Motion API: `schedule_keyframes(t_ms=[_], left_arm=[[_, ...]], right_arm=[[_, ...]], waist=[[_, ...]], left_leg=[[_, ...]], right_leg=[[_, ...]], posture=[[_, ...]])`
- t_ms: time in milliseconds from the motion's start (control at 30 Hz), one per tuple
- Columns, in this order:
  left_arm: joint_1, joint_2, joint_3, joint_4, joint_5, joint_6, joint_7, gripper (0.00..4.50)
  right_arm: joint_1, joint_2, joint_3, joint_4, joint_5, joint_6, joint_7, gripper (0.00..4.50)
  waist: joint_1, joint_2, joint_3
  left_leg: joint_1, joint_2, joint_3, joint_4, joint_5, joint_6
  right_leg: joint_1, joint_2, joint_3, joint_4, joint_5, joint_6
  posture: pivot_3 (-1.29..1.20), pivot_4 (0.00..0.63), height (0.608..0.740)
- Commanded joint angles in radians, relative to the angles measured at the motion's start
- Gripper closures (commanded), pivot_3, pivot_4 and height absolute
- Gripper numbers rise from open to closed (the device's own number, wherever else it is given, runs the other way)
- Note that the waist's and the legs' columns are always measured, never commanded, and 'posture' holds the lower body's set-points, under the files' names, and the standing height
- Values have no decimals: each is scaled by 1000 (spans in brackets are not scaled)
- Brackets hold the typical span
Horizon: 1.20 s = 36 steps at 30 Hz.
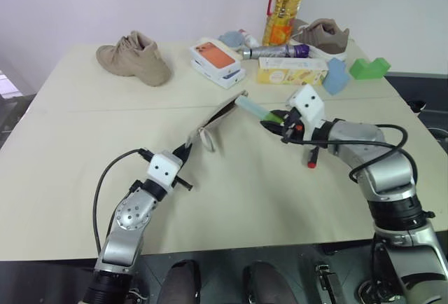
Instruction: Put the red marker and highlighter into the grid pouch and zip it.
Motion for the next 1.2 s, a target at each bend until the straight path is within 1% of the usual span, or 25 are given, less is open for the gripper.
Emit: schedule_keyframes(t_ms=[33,367,467,600,700,767,833,900,1067,1133,1200], left_arm=[[15,1,-7,-48,-5,-22,-4,4500],[31,1,-7,-64,-12,-16,-17,4500],[32,5,-8,-70,-18,-19,-30,4500],[41,57,-33,-84,-15,-40,-105,4500],[53,109,-55,-99,-27,-64,-174,4500],[71,164,-79,-121,-32,-90,-244,4500],[85,208,-96,-135,-33,-112,-290,4500],[94,242,-106,-154,-47,-119,-329,4500],[88,260,-104,-166,-53,-122,-350,4500],[84,257,-101,-163,-51,-122,-345,4500],[80,254,-97,-158,-45,-121,-337,4500]], right_arm=[[-32,6,6,-3,-12,1,-10,3572],[-36,18,48,3,-23,4,1,3572],[-32,-8,74,-17,-36,-11,32,3572],[5,-144,155,-105,-78,-136,199,3572],[8,-189,173,-135,-71,-167,271,3572],[15,-227,198,-159,-84,-197,330,3572],[17,-238,207,-167,-89,-208,353,3572],[1,-226,216,-156,-102,-209,349,3572],[-17,-221,234,-157,-104,-205,396,3572],[-19,-220,229,-151,-111,-206,399,2552],[-20,-220,213,-138,-124,-213,388,1773]], waist=[[0,0,0],[7,0,0],[12,0,0],[19,0,0],[17,0,0],[14,0,0],[13,0,0],[13,0,0],[15,0,0],[16,0,0],[17,0,0]], left_leg=[[0,0,0,0,0,0],[0,0,0,0,0,0],[0,0,0,0,0,0],[0,0,0,0,0,0],[0,0,0,0,0,0],[0,0,0,0,0,0],[0,1,0,0,0,0],[0,1,0,0,0,0],[0,0,0,0,0,0],[0,0,0,0,0,0],[0,-1,0,0,0,0]], right_leg=[[0,0,0,0,0,0],[0,0,0,0,0,0],[0,0,0,0,0,0],[0,0,0,-1,0,0],[0,0,0,-2,0,0],[0,0,0,-2,0,0],[0,-1,0,-2,0,0],[0,-2,0,-2,0,-1],[1,-4,-1,-2,0,-1],[1,-4,-1,-2,0,-1],[1,-4,-1,-2,0,-1]], posture=[[0,150,740],[0,150,740],[0,150,740],[0,150,740],[0,150,740],[0,150,740],[0,150,740],[0,150,740],[0,150,740],[0,150,740],[0,150,740]])
